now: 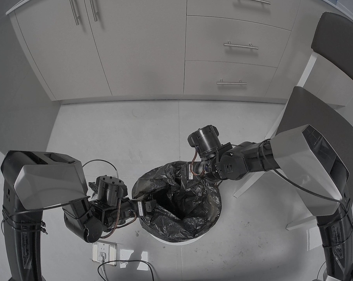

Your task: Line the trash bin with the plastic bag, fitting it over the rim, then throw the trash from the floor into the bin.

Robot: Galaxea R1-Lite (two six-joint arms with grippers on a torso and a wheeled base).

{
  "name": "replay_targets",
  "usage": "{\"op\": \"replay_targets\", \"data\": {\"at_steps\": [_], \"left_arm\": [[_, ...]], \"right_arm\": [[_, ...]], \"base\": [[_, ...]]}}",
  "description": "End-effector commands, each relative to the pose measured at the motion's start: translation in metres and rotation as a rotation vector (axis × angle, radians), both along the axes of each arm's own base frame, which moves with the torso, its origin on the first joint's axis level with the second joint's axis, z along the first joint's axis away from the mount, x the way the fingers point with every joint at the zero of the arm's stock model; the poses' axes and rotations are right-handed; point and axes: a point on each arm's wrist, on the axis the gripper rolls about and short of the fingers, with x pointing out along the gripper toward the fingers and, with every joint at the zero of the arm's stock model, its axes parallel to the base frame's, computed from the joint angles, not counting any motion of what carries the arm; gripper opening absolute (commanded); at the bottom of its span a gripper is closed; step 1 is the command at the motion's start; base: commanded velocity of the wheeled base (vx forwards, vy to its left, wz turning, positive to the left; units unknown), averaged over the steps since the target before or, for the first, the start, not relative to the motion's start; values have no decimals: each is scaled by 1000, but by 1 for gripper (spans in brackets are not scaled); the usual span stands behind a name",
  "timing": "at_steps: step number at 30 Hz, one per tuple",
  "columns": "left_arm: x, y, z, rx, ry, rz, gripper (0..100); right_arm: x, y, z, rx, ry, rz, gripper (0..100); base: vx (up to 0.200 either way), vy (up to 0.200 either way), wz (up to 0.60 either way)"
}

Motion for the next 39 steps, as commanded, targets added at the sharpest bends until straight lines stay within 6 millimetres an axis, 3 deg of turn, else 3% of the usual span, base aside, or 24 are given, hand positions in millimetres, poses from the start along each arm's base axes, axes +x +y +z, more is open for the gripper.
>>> {"op": "replay_targets", "data": {"at_steps": [1, 7, 27, 33, 38, 39], "left_arm": [[2, 2, 0, -2, -4, 10, 100], [13, 11, 1, -10, -22, 44, 100], [14, 12, -6, 2, -5, 47, 100], [11, 10, -3, 2, -7, 39, 100], [9, 6, -4, 8, -6, 24, 100], [9, 4, -8, 10, 0, 19, 100]], "right_arm": [[1, 0, -2, -1, 1, -1, 100], [5, -2, -9, -8, 1, -17, 100], [23, -14, -19, -16, -9, -67, 100], [13, -13, 7, -2, -33, -49, 100], [0, -8, 4, -22, -9, -23, 100], [-6, -6, -4, -39, 16, -12, 100]], "base": [[0, 0, 0], [0, 0, 0], [0, 0, 0], [0, 0, 0], [0, 0, 0], [0, 0, 0]]}}
